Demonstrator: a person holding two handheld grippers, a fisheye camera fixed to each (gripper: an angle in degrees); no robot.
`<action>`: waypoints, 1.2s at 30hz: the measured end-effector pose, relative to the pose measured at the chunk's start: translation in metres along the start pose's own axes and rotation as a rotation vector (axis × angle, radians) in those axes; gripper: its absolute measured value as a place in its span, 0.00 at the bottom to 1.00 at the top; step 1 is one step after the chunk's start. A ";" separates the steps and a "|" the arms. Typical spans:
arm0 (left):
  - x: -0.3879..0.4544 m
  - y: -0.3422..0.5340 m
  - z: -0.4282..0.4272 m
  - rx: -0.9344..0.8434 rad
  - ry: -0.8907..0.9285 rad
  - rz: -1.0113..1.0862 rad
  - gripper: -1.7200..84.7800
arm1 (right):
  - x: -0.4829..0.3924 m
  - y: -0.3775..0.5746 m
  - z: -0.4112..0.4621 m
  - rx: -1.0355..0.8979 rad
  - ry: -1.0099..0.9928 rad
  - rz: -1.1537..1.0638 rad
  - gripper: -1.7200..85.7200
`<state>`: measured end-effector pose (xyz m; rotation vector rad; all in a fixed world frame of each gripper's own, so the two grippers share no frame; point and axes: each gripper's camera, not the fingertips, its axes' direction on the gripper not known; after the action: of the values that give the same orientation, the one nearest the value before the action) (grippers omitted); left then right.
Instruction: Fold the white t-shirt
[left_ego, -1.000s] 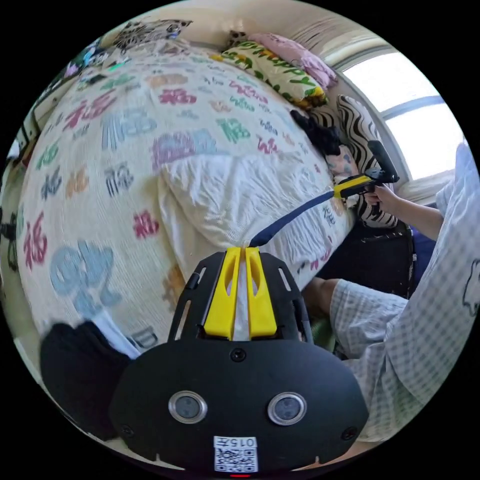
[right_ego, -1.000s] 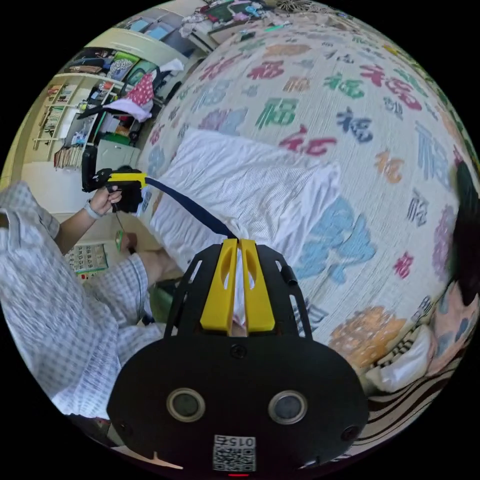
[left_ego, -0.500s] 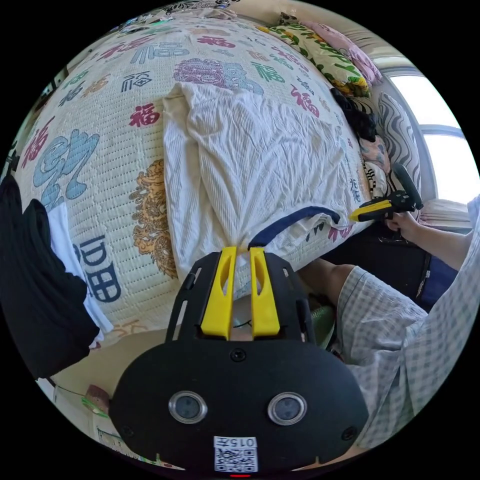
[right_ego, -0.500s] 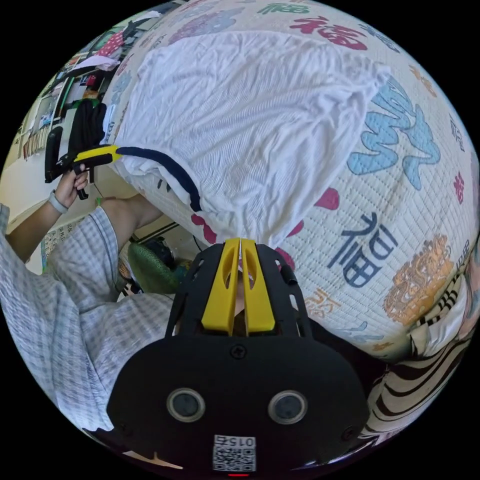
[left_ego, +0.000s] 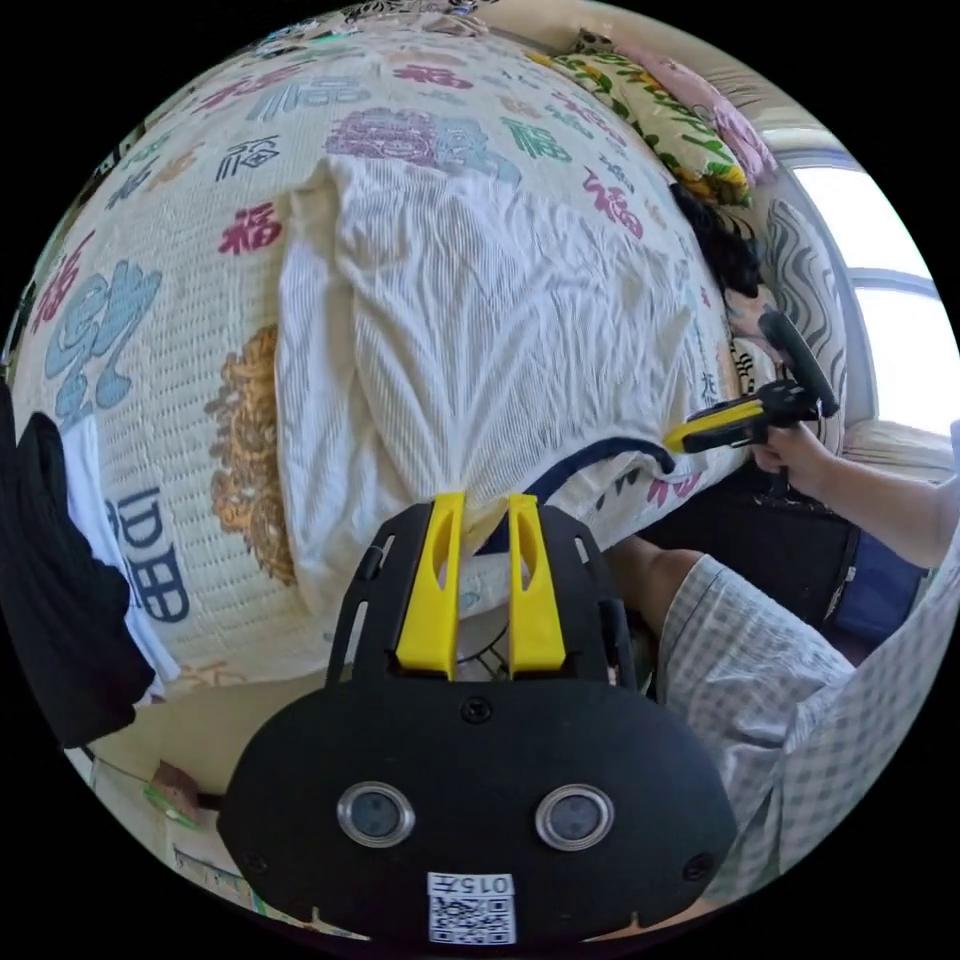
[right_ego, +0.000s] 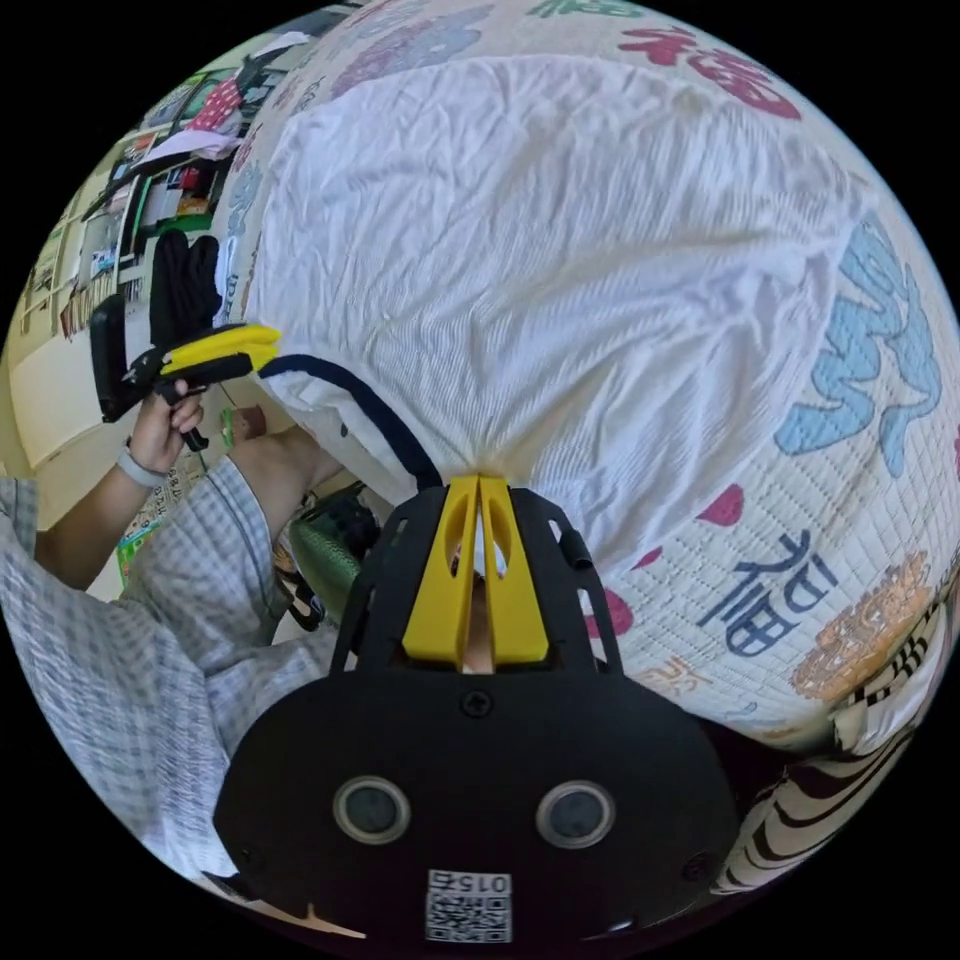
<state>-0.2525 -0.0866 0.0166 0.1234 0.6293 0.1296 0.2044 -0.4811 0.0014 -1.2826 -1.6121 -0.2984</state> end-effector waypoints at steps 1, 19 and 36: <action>-0.003 0.011 -0.007 0.021 -0.003 -0.016 0.10 | 0.004 0.005 -0.005 0.007 -0.005 0.011 0.01; -0.084 0.106 -0.008 0.238 -0.032 -0.437 0.10 | -0.160 -0.230 -0.051 0.107 0.234 -0.395 0.13; 0.035 0.138 -0.015 0.296 0.230 0.025 0.01 | -0.090 -0.125 -0.154 0.180 0.047 -0.398 0.03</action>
<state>-0.2446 0.0558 0.0055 0.4062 0.8744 0.0741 0.1767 -0.6921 0.0457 -0.8086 -1.8038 -0.4130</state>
